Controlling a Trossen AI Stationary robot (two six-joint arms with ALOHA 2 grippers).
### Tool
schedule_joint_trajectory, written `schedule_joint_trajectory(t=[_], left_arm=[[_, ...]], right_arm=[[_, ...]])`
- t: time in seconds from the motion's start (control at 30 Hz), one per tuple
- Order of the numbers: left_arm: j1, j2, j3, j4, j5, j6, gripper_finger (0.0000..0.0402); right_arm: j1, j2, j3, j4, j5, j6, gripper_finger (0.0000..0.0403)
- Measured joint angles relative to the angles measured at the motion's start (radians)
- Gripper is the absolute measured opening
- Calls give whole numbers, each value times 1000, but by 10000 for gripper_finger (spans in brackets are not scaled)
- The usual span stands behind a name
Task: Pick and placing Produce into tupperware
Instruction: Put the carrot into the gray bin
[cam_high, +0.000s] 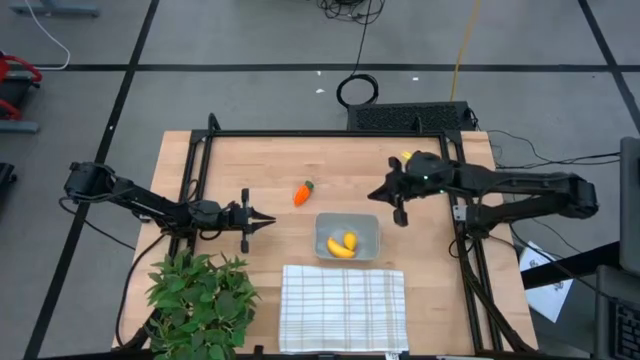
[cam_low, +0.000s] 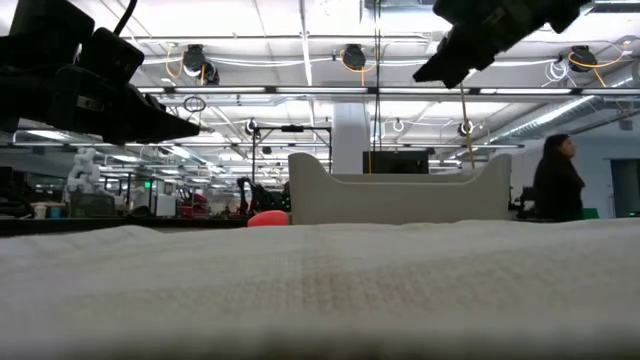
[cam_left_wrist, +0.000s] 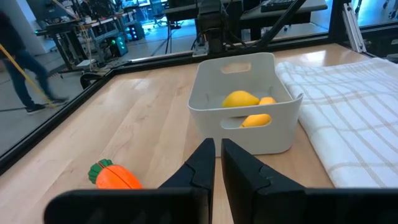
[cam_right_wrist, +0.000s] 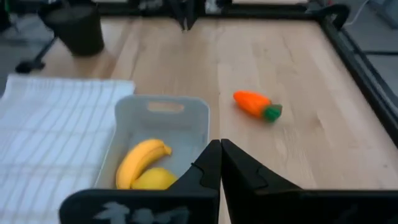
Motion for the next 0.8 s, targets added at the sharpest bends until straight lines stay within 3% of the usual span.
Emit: schedule_joint_trajectory(t=[0.3,0.57,0.8], left_arm=[[0,0,0,0,0,0,33],[0,0,0,0,0,4,33],[0,0,0,0,0,6,33]], right_arm=[[11,-116,-228,293,4,203,0],[127,-143,-296,353,64,224,0],[155,-286,-309,346,111,207,0]])
